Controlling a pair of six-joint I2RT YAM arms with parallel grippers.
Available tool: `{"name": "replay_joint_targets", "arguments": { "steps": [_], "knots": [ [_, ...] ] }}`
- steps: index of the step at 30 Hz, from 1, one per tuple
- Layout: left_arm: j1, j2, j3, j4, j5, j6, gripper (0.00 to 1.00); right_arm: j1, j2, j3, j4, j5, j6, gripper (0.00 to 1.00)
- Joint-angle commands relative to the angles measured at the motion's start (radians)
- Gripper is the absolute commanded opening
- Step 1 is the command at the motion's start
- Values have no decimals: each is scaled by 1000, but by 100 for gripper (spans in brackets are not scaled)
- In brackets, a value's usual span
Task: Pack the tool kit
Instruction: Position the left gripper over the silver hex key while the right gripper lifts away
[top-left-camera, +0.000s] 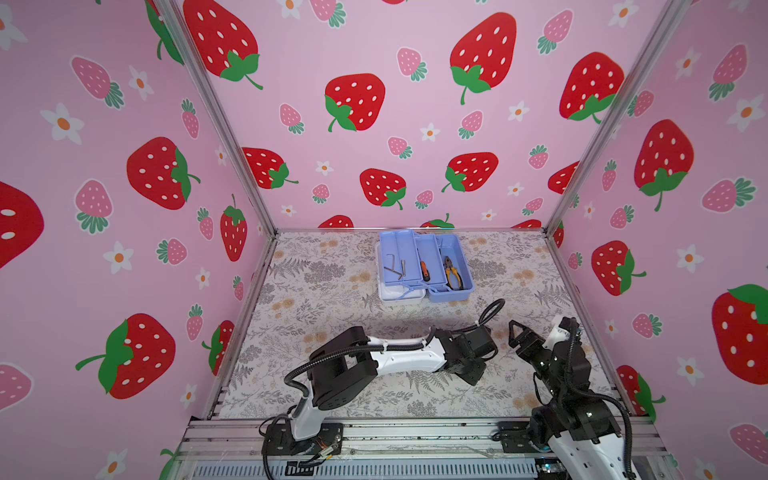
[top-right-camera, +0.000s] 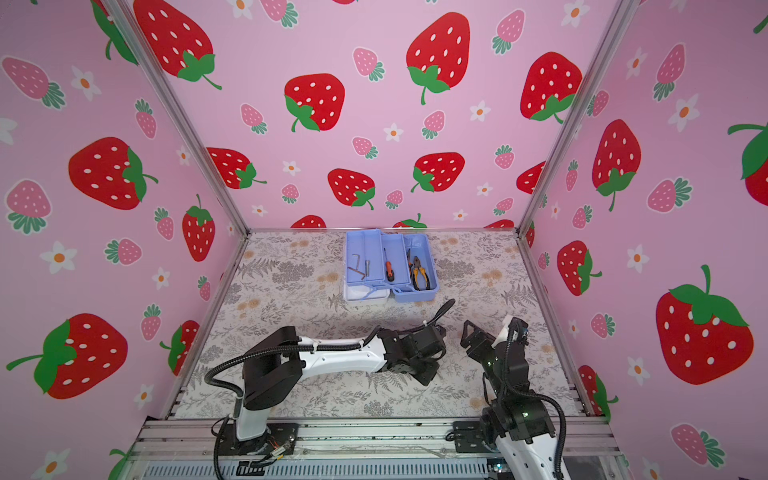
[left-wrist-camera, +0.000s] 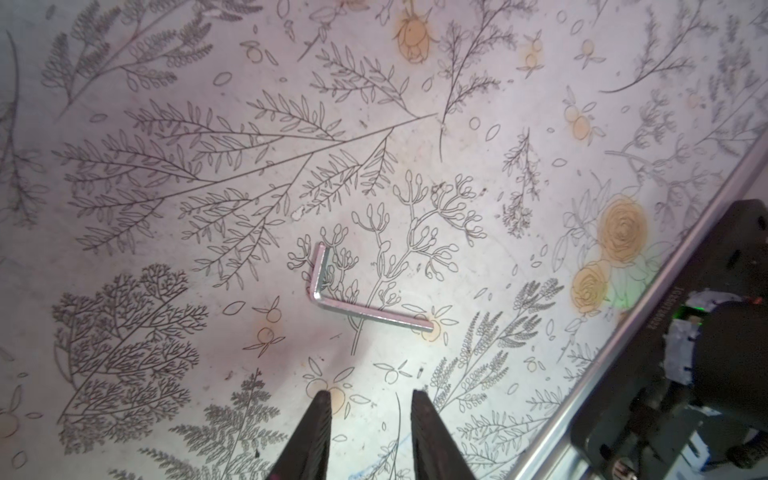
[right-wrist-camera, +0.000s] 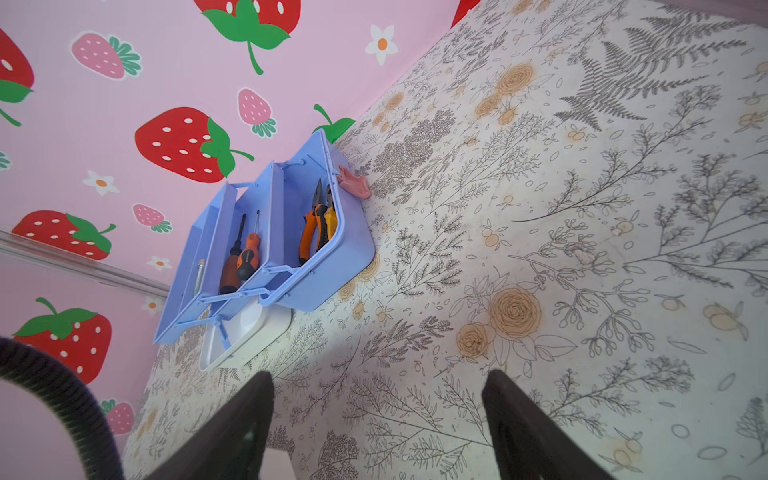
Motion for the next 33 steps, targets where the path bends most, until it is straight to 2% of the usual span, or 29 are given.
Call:
{"name": "replay_joint_targets", "arguments": {
  "steps": [1,6,10,19,33],
  "knots": [
    [-4,30,13,10,22,-16,36,-4,23,-7,-2,20,20,73],
    [-5,73,52,0,47,-29,36,-3,71,1,-9,31,12,70],
    [-5,119,104,-84,-4,-49,36,-4,87,-1,-9,53,27,71],
    [-3,172,174,-83,38,-84,38,-4,103,9,10,67,-36,72],
    [-2,294,340,-212,27,-104,39,-5,105,29,-18,75,-102,73]
  ]
}}
